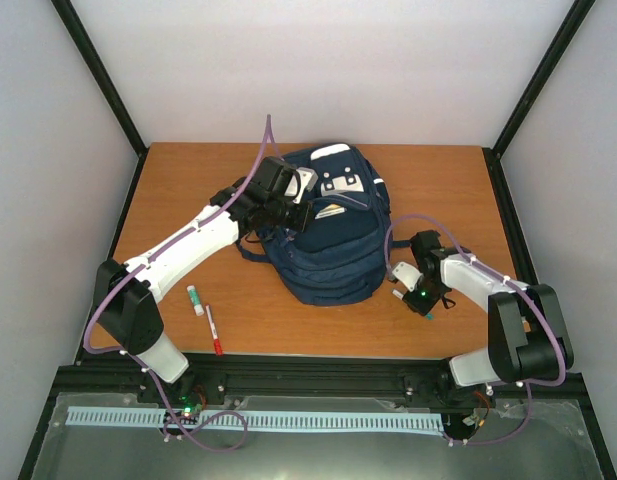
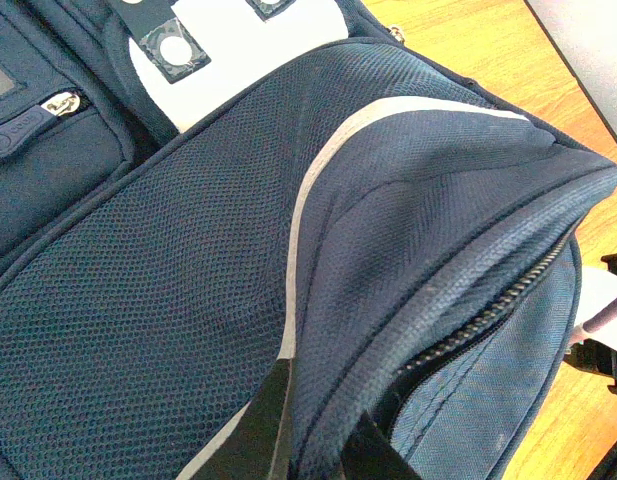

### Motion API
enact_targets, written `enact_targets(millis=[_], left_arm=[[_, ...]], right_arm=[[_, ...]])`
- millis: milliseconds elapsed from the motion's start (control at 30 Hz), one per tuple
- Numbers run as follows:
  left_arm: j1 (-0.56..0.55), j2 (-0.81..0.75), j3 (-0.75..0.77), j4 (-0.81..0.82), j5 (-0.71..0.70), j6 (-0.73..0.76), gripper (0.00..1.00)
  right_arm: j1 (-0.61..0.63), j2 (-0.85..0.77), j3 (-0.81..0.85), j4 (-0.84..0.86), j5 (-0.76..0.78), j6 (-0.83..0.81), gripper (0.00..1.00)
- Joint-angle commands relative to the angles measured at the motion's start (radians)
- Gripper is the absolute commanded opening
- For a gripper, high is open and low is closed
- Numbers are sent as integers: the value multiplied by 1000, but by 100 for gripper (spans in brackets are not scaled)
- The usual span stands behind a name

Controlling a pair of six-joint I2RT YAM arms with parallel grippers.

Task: Pack the student bag
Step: Pick up the stationery from the center of the board.

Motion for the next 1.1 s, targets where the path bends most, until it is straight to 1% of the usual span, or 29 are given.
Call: enact_targets(millis=[0,133,300,400,633,767,867,967,1067], left_arm=[[6,-33,78,46,48,-45,3],[6,-36,78,44,46,-47,3],[6,-37,78,45,45,-44,3],[6,-38,78,45,45,-44,3],[6,-37,78,45,45,-44,3],[6,-35,78,44,45,-44,3],[6,-36,78,45,46,-45,3],[6,-34,78,45,45,-45,3],[6,-34,78,45,46,-45,3]], right_arm=[[-5,-5,-23,-12,60,10,26],[-4,12,-28,5,84,6,22],[-4,19,-24,11,83,4,12],[-4,12,-17,6,74,4,10],[-4,-38,46,-38,46,2,7],[-3,-85,119,-80,6,-15,7],[5,-126,179,-82,7,-31,6],[23,-155,255,-81,15,-51,5],[85,-175,318,-79,23,-77,5]])
